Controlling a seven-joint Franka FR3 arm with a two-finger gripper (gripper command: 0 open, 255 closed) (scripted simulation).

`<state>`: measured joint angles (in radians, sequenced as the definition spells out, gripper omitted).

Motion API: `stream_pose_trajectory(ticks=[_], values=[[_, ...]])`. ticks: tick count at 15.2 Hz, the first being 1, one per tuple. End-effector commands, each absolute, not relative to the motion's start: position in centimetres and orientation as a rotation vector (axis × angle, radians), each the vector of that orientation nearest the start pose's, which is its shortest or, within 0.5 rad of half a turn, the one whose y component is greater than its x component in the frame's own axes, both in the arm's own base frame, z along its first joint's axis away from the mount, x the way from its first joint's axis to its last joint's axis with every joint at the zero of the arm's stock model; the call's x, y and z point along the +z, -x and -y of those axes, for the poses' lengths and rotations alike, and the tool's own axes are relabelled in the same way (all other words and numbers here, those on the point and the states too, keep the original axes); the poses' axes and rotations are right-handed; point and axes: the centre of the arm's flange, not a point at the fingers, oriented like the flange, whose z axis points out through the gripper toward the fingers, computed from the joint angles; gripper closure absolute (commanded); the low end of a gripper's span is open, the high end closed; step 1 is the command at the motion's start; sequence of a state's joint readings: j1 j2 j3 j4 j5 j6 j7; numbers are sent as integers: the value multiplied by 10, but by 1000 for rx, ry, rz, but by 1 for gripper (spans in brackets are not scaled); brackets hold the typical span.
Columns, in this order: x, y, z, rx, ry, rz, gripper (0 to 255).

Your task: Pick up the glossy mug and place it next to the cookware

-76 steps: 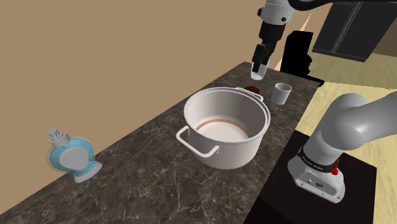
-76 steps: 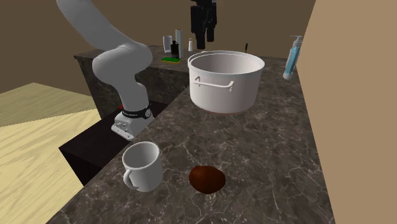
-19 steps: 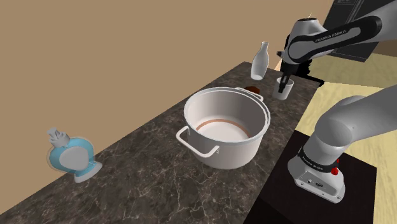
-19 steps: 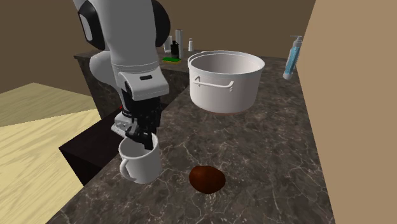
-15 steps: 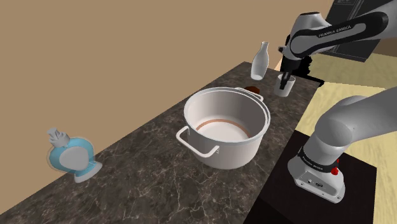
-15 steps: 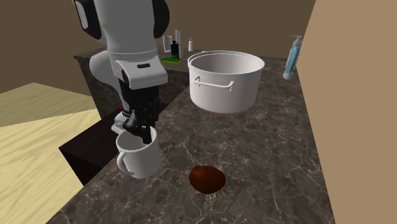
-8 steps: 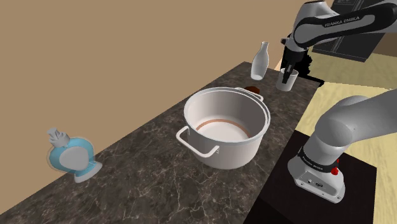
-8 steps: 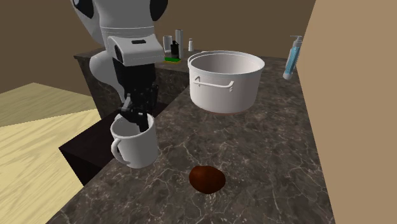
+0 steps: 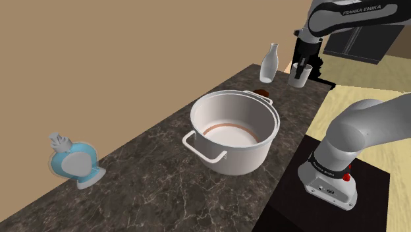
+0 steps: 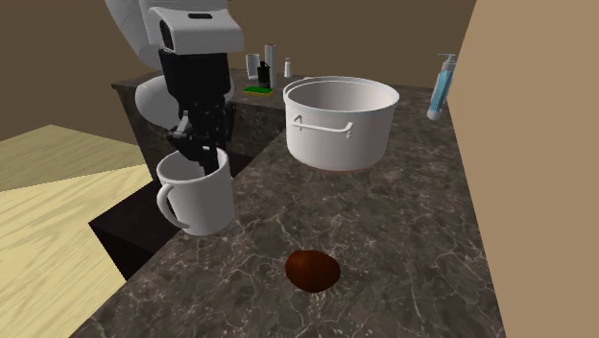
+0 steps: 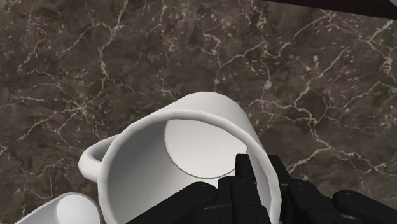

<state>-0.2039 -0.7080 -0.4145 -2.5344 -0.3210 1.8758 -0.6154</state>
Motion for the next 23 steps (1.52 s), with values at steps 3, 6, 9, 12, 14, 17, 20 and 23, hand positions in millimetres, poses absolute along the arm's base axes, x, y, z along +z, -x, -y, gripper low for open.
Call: stream_pose_trajectory(ticks=[3, 6, 9, 12, 14, 17, 20, 23], values=[[506, -270, 232, 11, 3173, 290, 255], [521, -270, 232, 11, 3173, 290, 255], [537, -270, 232, 11, 3173, 290, 255], [553, -270, 232, 11, 3173, 290, 255], [564, -270, 232, 11, 3173, 290, 255], [579, -270, 232, 11, 3173, 290, 255], [595, -270, 232, 11, 3173, 290, 255], [611, -270, 232, 11, 3173, 290, 255]])
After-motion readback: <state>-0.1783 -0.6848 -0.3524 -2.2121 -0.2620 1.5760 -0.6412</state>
